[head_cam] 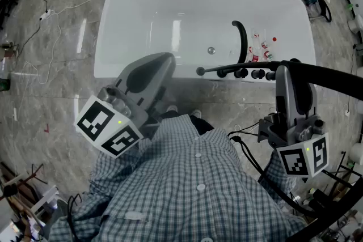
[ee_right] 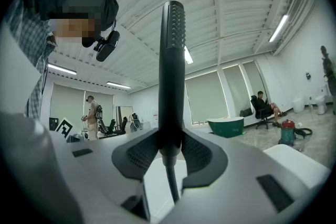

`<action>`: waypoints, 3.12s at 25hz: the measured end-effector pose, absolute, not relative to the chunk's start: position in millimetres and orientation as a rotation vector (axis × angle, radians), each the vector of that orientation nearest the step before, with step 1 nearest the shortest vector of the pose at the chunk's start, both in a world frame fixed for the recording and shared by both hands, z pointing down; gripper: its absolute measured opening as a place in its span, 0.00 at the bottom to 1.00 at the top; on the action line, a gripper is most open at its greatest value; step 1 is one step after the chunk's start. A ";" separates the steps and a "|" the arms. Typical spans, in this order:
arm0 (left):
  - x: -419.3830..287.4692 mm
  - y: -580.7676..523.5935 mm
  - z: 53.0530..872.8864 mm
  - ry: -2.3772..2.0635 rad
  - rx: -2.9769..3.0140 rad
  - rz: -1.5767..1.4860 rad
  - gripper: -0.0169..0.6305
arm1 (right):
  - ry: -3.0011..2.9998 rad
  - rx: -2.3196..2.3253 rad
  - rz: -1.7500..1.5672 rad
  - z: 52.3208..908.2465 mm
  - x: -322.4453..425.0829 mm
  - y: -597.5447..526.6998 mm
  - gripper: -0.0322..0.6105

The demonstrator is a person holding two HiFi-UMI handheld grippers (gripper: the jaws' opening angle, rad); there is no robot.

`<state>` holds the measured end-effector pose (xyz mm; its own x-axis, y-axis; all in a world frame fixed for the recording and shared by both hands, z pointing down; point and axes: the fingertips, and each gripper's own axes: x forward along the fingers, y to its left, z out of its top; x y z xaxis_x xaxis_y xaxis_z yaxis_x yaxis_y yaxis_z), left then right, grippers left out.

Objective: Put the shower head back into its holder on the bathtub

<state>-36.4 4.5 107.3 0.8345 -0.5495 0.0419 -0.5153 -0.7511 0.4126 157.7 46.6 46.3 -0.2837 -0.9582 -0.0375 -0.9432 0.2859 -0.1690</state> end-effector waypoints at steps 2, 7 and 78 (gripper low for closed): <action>-37.6 5.0 107.5 -0.793 2.602 -0.117 0.04 | 2.418 -1.789 -0.171 46.1 155.2 47.3 0.26; -38.7 5.2 107.4 -0.792 2.601 -0.120 0.04 | 2.439 -1.780 -0.161 44.3 150.5 48.0 0.26; -37.0 18.4 143.4 -0.781 2.541 -0.051 0.04 | 2.568 -1.738 -0.473 119.3 119.7 32.7 0.26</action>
